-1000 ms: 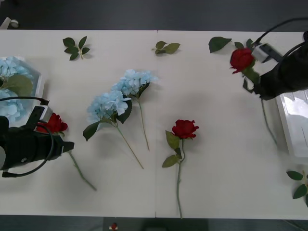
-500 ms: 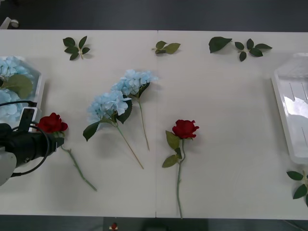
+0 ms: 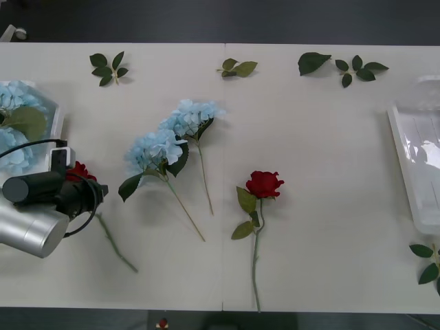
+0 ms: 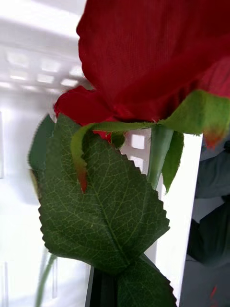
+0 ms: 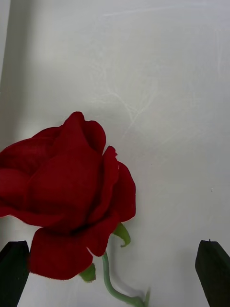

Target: Put the red flowers into the right box and the blue flowers into the left box

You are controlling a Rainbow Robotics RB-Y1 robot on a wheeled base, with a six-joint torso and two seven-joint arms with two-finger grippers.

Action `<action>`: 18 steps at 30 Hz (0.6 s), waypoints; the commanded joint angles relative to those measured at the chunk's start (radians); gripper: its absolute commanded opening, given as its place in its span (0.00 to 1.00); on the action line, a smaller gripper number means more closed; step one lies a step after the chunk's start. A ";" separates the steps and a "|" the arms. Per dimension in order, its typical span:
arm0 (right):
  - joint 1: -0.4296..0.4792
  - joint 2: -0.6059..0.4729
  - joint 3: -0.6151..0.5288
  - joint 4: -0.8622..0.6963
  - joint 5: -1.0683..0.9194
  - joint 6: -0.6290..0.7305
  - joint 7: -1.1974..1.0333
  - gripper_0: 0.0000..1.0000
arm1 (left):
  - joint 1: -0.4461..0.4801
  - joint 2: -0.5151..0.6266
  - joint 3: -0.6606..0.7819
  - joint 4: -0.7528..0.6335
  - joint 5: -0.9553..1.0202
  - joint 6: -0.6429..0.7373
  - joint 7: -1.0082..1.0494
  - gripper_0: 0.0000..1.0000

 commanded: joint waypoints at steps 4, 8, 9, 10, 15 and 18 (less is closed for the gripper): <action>0.040 0.023 -0.009 0.065 0.043 -0.062 0.032 0.00 | -0.012 0.012 -0.008 0.078 -0.008 -0.104 0.014 1.00; 0.041 0.051 -0.009 0.109 0.052 -0.094 0.032 0.00 | -0.024 0.009 -0.011 0.136 -0.014 -0.169 0.012 1.00; 0.041 0.057 -0.010 0.115 0.054 -0.099 0.034 0.00 | -0.030 0.007 -0.010 0.145 -0.014 -0.175 0.012 1.00; 0.041 0.058 -0.009 0.118 0.055 -0.107 0.035 0.00 | -0.035 0.007 -0.010 0.153 -0.018 -0.176 0.012 1.00; 0.041 0.060 -0.009 0.118 0.054 -0.116 0.050 0.54 | -0.041 0.007 -0.010 0.159 -0.020 -0.178 0.017 1.00; 0.041 0.060 -0.009 0.118 0.046 -0.116 0.066 0.77 | -0.046 0.007 -0.010 0.164 -0.020 -0.178 0.020 0.92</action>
